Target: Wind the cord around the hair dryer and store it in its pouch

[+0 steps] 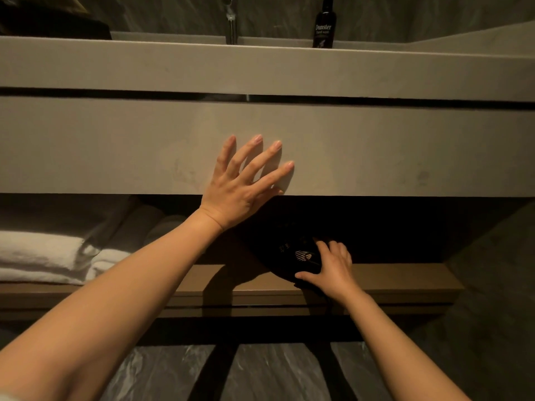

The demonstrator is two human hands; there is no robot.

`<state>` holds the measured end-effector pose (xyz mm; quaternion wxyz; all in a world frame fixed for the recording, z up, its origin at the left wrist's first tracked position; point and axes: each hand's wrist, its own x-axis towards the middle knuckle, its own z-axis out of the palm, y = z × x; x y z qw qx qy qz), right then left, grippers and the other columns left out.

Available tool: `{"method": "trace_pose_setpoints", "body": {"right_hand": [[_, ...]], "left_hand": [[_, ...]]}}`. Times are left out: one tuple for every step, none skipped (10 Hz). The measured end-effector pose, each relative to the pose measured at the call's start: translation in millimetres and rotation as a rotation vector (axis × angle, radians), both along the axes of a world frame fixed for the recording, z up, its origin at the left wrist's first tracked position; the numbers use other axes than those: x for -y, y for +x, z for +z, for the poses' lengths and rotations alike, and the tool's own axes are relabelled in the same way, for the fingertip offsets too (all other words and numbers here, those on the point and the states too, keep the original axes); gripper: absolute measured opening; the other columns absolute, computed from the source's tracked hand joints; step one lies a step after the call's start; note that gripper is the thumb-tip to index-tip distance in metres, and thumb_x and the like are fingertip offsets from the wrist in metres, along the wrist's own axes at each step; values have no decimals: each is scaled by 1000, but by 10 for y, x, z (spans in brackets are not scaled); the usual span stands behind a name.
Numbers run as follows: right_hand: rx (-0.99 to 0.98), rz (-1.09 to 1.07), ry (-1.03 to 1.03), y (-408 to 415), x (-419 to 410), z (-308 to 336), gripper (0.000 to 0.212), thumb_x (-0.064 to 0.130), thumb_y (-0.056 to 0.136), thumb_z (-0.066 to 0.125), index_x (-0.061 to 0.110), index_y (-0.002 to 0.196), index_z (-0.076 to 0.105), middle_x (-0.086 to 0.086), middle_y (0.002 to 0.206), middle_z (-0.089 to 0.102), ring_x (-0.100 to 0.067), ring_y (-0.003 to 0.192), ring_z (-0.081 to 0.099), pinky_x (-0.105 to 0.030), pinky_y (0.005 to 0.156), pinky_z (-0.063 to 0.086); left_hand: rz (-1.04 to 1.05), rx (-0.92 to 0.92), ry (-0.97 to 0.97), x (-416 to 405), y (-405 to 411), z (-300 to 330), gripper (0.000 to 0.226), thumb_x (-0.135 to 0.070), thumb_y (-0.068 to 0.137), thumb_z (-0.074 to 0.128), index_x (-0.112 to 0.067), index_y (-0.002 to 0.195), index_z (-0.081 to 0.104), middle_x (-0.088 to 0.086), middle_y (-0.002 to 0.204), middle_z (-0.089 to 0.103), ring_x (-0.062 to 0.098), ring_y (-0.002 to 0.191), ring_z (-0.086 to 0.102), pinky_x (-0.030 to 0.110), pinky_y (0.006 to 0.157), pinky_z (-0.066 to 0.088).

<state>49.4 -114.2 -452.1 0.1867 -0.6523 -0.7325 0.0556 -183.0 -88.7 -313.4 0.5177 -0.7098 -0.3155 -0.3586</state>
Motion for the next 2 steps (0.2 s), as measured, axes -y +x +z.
{"method": "trace_pose_setpoints", "body": {"right_hand": [[-132,45,55,15,282,197,83,54,77,68,19,145,36,-7,148,37,-25,139,26,-39,115,22],[-350,67,211,48,748,440,58,48,80,68,21,129,56,2,128,56,-15,123,45,-36,105,41]], "left_hand": [[7,-9,-77,46,-28,83,53,-44,93,56,-27,140,41,8,148,31,32,142,19,54,115,13],[-26,-32,-262,230,-57,72,55,-39,93,52,-25,145,38,8,153,24,29,147,6,54,116,10]]}}
